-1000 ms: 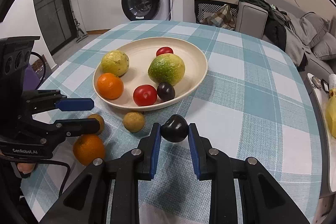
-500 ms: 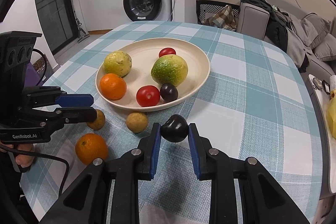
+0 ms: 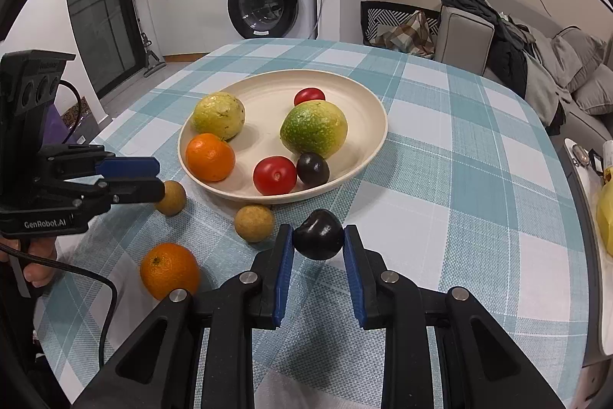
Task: Organize fruits
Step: 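Close the left tool on the brown kiwi and lift it, then carry the kiwi with the left tool while the right tool carries the plum over the plate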
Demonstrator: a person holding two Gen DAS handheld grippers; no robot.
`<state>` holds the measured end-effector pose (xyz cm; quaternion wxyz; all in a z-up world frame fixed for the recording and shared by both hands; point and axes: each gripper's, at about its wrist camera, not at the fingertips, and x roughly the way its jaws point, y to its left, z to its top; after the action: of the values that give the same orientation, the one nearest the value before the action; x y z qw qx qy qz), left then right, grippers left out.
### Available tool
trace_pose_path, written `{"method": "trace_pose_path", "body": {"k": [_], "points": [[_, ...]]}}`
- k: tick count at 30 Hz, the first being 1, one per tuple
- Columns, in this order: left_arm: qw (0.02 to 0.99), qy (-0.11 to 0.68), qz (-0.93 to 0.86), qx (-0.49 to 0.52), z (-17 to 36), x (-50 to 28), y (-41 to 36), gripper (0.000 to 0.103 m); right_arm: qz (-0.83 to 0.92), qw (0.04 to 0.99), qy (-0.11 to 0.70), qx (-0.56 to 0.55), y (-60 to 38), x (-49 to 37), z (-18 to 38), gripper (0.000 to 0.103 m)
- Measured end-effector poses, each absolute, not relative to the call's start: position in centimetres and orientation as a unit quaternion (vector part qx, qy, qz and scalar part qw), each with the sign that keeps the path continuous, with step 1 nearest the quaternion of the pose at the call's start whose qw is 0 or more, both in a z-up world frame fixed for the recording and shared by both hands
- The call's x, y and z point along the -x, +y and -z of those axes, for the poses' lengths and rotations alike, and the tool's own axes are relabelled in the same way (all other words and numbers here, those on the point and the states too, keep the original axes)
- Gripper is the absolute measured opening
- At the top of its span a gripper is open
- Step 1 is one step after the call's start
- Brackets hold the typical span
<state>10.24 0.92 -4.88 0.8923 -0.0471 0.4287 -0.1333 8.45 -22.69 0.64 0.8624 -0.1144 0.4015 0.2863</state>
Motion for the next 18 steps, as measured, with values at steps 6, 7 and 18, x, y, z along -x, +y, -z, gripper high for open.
{"method": "trace_pose_path", "body": {"k": [6, 7, 18], "points": [[0.894, 0.425, 0.136, 0.036, 5.5, -10.1, -0.2, 0.025, -0.287, 0.862, 0.401, 0.115, -22.7, -8.4, -0.7, 0.027], [0.895, 0.423, 0.137, 0.034, 5.5, -10.1, -0.4, 0.024, -0.287, 0.862, 0.401, 0.115, -22.7, -8.4, -0.7, 0.027], [0.902, 0.404, 0.142, 0.046, 4.5, -10.0, 0.0, 0.024, -0.291, 0.862, 0.398, 0.117, -22.4, -8.2, -0.6, 0.027]]}}
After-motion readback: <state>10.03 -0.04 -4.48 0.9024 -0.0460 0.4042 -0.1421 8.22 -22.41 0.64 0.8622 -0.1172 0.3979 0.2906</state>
